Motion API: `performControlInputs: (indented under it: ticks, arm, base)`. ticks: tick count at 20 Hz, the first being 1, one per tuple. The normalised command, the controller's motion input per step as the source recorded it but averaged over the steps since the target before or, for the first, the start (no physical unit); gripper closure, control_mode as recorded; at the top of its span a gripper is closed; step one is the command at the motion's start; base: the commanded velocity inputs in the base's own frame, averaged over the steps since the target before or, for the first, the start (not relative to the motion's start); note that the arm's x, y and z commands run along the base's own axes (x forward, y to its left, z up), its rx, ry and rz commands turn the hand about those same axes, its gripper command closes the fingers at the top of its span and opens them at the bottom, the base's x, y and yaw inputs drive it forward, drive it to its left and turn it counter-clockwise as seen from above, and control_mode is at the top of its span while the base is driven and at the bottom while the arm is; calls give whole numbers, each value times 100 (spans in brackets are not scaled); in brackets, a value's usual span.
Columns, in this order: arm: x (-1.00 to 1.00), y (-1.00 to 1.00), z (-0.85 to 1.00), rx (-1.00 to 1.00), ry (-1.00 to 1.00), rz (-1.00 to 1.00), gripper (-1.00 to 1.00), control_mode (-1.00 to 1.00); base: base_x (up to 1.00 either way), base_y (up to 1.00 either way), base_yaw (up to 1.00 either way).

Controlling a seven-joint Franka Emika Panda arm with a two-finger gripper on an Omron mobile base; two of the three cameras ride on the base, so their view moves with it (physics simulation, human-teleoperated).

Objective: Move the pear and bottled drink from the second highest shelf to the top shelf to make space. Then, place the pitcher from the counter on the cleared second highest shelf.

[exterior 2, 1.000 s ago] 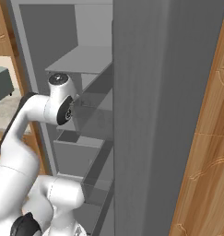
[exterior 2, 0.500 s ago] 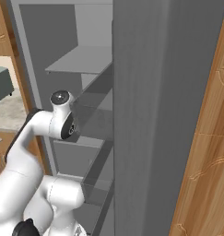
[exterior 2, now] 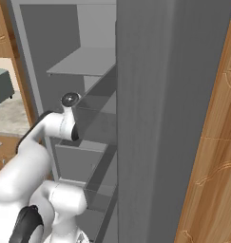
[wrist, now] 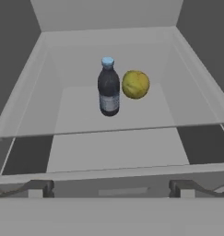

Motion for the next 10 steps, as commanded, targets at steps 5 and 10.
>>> performControlInputs:
  ticks: [5, 10]
  arm:
    - [32, 0, -13, 0, 0, -1, -100, -100]
    - [28, 0, -16, 0, 0, 0, -100, -100]
  base:
    - [0, 0, 0]
    - [0, 0, 0]
